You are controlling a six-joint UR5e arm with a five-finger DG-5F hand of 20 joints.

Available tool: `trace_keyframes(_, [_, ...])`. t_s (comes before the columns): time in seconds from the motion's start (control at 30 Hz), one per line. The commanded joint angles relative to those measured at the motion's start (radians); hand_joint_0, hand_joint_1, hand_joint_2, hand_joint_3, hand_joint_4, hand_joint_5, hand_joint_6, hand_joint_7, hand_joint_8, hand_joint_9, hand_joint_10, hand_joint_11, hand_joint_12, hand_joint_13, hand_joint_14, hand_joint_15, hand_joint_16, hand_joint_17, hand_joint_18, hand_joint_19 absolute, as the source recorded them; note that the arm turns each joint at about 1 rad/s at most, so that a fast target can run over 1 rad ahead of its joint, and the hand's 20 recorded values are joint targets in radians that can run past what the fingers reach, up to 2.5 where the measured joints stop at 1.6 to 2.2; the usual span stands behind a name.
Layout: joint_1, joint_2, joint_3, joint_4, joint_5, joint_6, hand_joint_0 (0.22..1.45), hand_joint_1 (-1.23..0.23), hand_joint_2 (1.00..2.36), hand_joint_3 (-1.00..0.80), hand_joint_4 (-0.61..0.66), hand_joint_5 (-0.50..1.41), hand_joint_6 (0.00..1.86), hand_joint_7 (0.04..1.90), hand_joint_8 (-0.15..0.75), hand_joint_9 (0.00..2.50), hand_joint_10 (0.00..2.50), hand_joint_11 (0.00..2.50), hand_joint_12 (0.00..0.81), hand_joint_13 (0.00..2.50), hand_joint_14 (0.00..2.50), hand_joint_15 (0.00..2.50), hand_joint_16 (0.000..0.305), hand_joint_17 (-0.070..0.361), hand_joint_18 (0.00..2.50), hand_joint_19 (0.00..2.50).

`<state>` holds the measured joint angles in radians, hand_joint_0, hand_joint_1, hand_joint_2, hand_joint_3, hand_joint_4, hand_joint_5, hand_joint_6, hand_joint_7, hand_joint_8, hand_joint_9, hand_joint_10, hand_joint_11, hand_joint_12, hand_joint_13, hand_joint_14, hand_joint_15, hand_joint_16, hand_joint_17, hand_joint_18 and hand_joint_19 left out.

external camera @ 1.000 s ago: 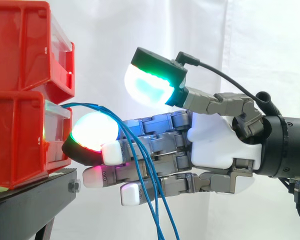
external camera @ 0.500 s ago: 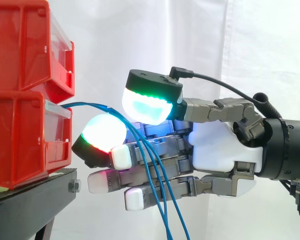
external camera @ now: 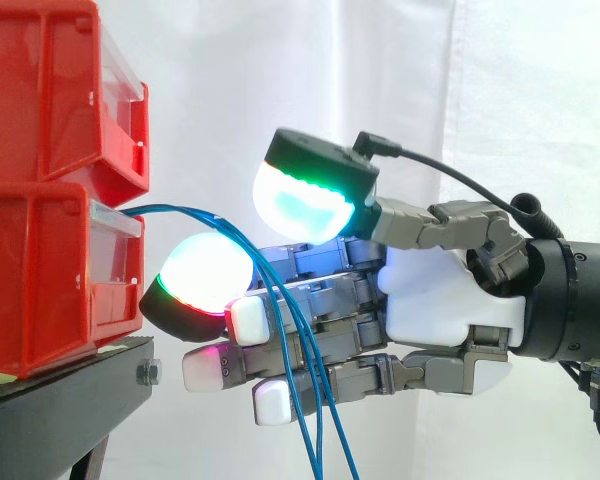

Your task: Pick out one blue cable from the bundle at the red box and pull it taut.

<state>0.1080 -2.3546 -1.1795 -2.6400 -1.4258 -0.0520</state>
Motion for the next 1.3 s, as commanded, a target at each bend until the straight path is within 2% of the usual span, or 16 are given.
trace_keyframes(0.0, [-0.001, 0.000, 0.000, 0.000, -0.001, 0.000, 0.59, -0.48, 1.00, -0.47, 0.16, -0.15, 0.82, 0.70, 0.309, 0.95, 0.02, 0.55, 0.349, 0.67, 0.01, 0.37, 0.047, 0.107, 0.63, 0.63])
trace_keyframes(0.13, [-0.001, 0.000, 0.000, 0.000, -0.001, 0.000, 0.64, -0.51, 1.01, -0.36, 0.15, -0.14, 0.84, 0.70, 0.311, 0.99, 0.02, 0.56, 0.351, 0.69, 0.02, 0.37, 0.047, 0.106, 0.63, 0.63])
trace_keyframes(0.3, [-0.001, 0.000, 0.000, 0.000, -0.001, 0.000, 0.63, -0.64, 1.02, -0.17, 0.15, -0.15, 0.89, 0.69, 0.330, 1.03, 0.02, 0.63, 0.367, 0.72, 0.01, 0.39, 0.050, 0.112, 0.67, 0.63])
trace_keyframes(0.47, [-0.001, 0.000, 0.000, 0.000, -0.001, -0.009, 0.64, -0.73, 1.02, -0.14, 0.10, -0.15, 0.92, 0.67, 0.337, 1.08, 0.02, 0.70, 0.375, 0.74, 0.01, 0.39, 0.052, 0.117, 0.71, 0.63])
trace_keyframes(1.27, [0.001, 0.000, 0.000, -0.006, -0.002, -0.020, 0.75, -0.80, 1.01, -0.42, -0.08, -0.14, 0.95, 0.73, 0.304, 1.17, 0.02, 0.81, 0.357, 0.81, 0.02, 0.43, 0.047, 0.105, 0.76, 0.66])
